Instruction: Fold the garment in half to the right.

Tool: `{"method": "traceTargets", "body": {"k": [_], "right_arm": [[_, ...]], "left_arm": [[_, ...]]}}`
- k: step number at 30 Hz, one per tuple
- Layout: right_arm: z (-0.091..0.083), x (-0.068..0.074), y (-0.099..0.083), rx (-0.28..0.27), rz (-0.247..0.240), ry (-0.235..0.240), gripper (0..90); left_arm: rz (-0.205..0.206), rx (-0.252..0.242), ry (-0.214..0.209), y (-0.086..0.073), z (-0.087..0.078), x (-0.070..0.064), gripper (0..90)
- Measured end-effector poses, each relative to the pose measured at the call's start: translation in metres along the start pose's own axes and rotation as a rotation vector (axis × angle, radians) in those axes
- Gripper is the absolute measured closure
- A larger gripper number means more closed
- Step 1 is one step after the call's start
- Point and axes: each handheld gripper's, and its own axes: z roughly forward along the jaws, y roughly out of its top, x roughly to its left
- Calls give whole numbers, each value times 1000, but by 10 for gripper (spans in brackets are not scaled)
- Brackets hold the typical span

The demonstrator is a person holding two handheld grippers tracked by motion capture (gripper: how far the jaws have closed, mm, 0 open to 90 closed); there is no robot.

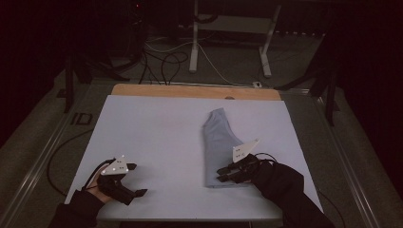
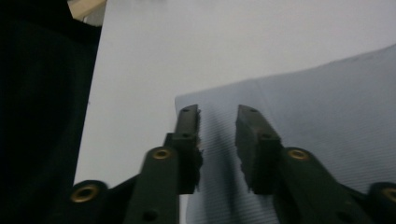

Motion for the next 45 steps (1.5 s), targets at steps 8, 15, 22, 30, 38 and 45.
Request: {"method": "traceTargets", "body": {"k": [8, 15, 22, 30, 38, 45], "right_arm": [[-10, -2, 8, -24, 31, -43, 334], [-17, -4, 11, -45, 59, -71, 116], [-28, -5, 6, -99, 96, -118, 94], [-36, -2, -16, -144, 138, -201, 94], [-46, 2, -47, -140, 194, -272, 96], [-54, 9, -69, -109, 244, -321, 95]], "left_arm": [[2, 1, -2, 0, 0, 0, 3], [-2, -4, -1, 0, 0, 0, 3], [2, -8, -1, 0, -2, 0, 3], [0, -16, 0, 1, -3, 0, 3], [3, -16, 0, 1, -3, -1, 3], [-1, -22, 7, 1, -5, 0, 3]]}}
